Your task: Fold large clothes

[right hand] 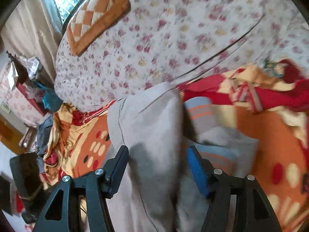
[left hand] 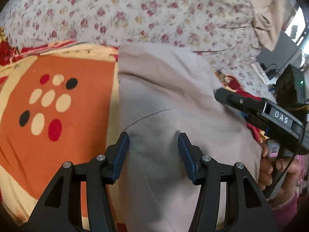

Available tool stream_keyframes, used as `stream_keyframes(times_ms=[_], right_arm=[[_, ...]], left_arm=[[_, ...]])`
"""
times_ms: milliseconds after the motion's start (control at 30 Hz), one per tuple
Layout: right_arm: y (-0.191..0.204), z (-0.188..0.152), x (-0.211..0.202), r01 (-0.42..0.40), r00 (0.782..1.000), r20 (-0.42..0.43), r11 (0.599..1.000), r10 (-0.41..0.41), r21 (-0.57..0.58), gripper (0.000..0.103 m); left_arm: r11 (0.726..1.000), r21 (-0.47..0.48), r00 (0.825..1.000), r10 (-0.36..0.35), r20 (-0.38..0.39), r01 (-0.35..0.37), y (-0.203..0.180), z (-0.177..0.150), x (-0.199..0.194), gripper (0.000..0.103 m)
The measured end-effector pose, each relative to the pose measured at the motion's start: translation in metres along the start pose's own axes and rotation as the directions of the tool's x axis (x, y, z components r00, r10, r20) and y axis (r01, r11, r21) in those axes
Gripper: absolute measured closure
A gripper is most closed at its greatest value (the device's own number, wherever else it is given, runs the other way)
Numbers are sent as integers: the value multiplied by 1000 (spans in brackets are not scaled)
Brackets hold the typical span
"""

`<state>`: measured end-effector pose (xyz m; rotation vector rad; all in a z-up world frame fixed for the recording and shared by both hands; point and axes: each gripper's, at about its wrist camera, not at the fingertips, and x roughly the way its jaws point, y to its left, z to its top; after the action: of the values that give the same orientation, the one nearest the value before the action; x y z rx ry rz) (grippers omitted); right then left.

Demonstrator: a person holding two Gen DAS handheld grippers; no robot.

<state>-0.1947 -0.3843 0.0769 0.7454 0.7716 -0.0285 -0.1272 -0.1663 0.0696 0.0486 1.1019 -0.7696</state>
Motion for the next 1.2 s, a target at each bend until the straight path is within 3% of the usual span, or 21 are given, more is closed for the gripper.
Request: stream_keyframes(times_ms=[33, 67, 100, 200, 267, 333, 400, 533, 633, 700, 767, 900, 1000, 1067, 1100, 1133, 1200], right_arm=[[1, 2, 7, -5, 1000, -3, 1000, 5, -9, 55], [2, 3, 12, 0, 1000, -3, 1000, 0, -16, 78], [2, 4, 18, 26, 1000, -2, 999, -26, -23, 91], [-6, 4, 11, 47, 998, 39, 999, -47, 12, 98], [-8, 0, -11, 34, 995, 98, 999, -36, 23, 99], [-11, -6, -37, 43, 985, 163, 999, -48, 33, 100], [-16, -13, -47, 145, 970, 194, 989, -147, 26, 100], [-39, -13, -15, 267, 957, 108, 963, -269, 31, 100], [-44, -14, -8, 270, 959, 83, 963, -271, 17, 98], [-42, -12, -27, 272, 955, 112, 961, -275, 38, 79], [-36, -11, -51, 289, 947, 127, 956, -294, 57, 78], [4, -27, -75, 239, 964, 133, 969, -230, -61, 77], [26, -47, -61, 215, 976, 82, 962, -204, -166, 77], [26, -60, -40, 296, 955, 64, 927, -289, -232, 77], [20, -63, -29, 363, 932, 73, 898, -356, -248, 78], [7, -65, -16, 405, 914, 87, 881, -396, -243, 78], [-18, -66, -7, 334, 942, 67, 927, -328, -170, 78]], left_arm=[[1000, 1, 1000, 11, 0, -11, 0, 0, 3, 50], [1000, 6, 1000, 23, 1, -23, -2, 0, 5, 50], [1000, 11, 1000, 29, 0, -29, -3, 1, 5, 50], [1000, 12, 1000, -7, -1, 7, -10, 7, -1, 50], [999, 16, 999, -35, 16, 35, -15, 10, -7, 47], [999, 22, 998, -48, 36, 47, -20, 11, -7, 33], [999, 34, 999, -34, 21, 34, -28, 8, 5, 31], [996, 78, 998, 56, -20, -54, -34, 1, 32, 30], [994, 90, 998, 64, -18, -62, -33, 0, 26, 30], [991, 104, 996, 82, -23, -80, -33, 0, 18, 30], [990, 115, 997, 81, -9, -79, -33, -1, 9, 30], [986, 152, 997, 71, 17, -73, -38, -9, -2, 30], [967, 201, 987, 159, 3, -156, -39, -20, 10, 30], [961, 212, 984, 174, 34, -177, -34, -29, 17, 27], [960, 211, 983, 174, 56, -182, -32, -33, 19, 18], [959, 211, 980, 178, 86, -192, -29, -36, 21, 17], [962, 206, 982, 161, 99, -179, -24, -39, 27, 17]])
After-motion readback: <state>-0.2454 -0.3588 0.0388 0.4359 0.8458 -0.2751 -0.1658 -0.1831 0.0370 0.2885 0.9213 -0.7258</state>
